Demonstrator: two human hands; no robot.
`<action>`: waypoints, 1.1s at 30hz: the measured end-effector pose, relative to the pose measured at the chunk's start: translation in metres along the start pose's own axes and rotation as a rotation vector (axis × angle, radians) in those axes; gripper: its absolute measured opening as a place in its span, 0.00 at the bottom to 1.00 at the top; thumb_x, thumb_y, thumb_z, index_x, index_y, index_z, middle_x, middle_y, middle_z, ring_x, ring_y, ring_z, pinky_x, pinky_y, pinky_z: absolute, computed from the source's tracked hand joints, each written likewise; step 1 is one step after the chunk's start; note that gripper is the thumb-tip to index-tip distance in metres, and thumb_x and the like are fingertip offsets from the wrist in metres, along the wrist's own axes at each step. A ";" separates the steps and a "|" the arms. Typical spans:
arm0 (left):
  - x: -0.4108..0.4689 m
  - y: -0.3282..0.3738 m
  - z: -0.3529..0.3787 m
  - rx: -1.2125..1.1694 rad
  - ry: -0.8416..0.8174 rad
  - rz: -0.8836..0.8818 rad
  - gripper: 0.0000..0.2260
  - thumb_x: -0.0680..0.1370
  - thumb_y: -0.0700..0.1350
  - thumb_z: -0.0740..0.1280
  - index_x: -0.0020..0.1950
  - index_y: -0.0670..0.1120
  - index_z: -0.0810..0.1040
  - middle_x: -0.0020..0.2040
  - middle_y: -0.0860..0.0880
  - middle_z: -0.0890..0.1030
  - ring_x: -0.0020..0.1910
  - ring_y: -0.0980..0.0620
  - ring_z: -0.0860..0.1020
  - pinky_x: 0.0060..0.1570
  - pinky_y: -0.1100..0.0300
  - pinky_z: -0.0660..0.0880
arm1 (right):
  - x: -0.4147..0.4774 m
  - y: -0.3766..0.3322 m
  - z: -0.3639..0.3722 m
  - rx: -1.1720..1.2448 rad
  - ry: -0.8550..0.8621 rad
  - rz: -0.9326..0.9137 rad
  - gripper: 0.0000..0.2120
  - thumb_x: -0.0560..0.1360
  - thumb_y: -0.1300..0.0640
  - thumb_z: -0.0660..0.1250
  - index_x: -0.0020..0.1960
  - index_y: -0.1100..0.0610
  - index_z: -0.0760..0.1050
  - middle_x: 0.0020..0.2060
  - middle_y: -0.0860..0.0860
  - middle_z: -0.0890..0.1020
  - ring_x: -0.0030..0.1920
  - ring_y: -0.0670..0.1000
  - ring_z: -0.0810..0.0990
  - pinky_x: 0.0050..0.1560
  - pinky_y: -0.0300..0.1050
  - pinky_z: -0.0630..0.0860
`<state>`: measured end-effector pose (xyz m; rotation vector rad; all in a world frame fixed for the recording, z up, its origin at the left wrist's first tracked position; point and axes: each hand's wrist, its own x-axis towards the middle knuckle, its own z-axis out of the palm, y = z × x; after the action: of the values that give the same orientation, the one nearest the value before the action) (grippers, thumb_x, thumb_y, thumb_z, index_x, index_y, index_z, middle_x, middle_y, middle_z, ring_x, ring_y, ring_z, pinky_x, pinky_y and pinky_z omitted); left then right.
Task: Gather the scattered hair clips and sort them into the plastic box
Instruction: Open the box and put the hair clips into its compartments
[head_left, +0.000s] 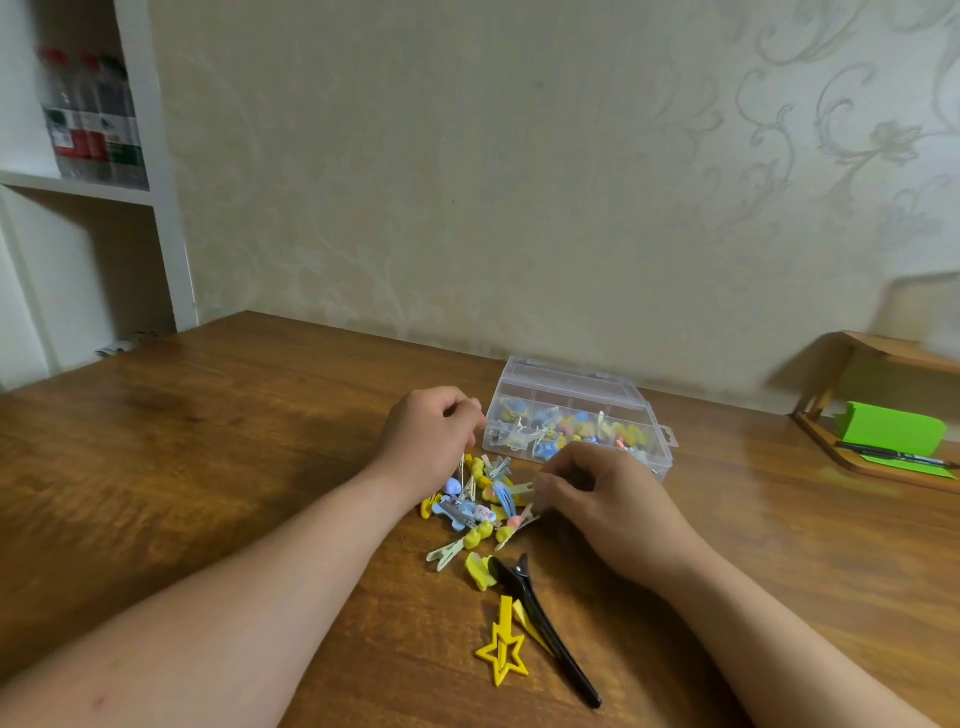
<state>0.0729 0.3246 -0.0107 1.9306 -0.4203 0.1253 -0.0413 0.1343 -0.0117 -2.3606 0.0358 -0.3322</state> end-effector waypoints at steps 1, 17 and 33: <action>0.000 0.000 0.000 0.006 0.001 -0.002 0.14 0.85 0.48 0.64 0.44 0.49 0.86 0.39 0.49 0.84 0.46 0.41 0.83 0.53 0.45 0.81 | -0.001 0.001 -0.001 0.006 0.003 0.000 0.04 0.83 0.50 0.69 0.50 0.46 0.82 0.43 0.38 0.87 0.45 0.38 0.84 0.47 0.37 0.78; 0.001 -0.001 0.001 0.005 -0.010 0.016 0.15 0.86 0.48 0.64 0.44 0.49 0.86 0.38 0.50 0.84 0.44 0.43 0.83 0.52 0.46 0.81 | 0.001 0.013 -0.012 0.094 0.238 0.030 0.01 0.81 0.49 0.70 0.51 0.45 0.80 0.41 0.46 0.85 0.40 0.44 0.83 0.42 0.42 0.80; 0.007 -0.005 0.003 -0.020 -0.016 0.026 0.15 0.85 0.49 0.64 0.42 0.49 0.85 0.37 0.48 0.84 0.36 0.50 0.79 0.38 0.56 0.73 | 0.031 0.002 -0.055 0.095 0.536 0.059 0.04 0.80 0.50 0.73 0.47 0.49 0.82 0.37 0.47 0.86 0.38 0.50 0.85 0.40 0.50 0.79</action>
<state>0.0813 0.3225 -0.0145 1.9078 -0.4567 0.1220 -0.0245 0.0917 0.0327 -2.1095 0.3343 -0.9056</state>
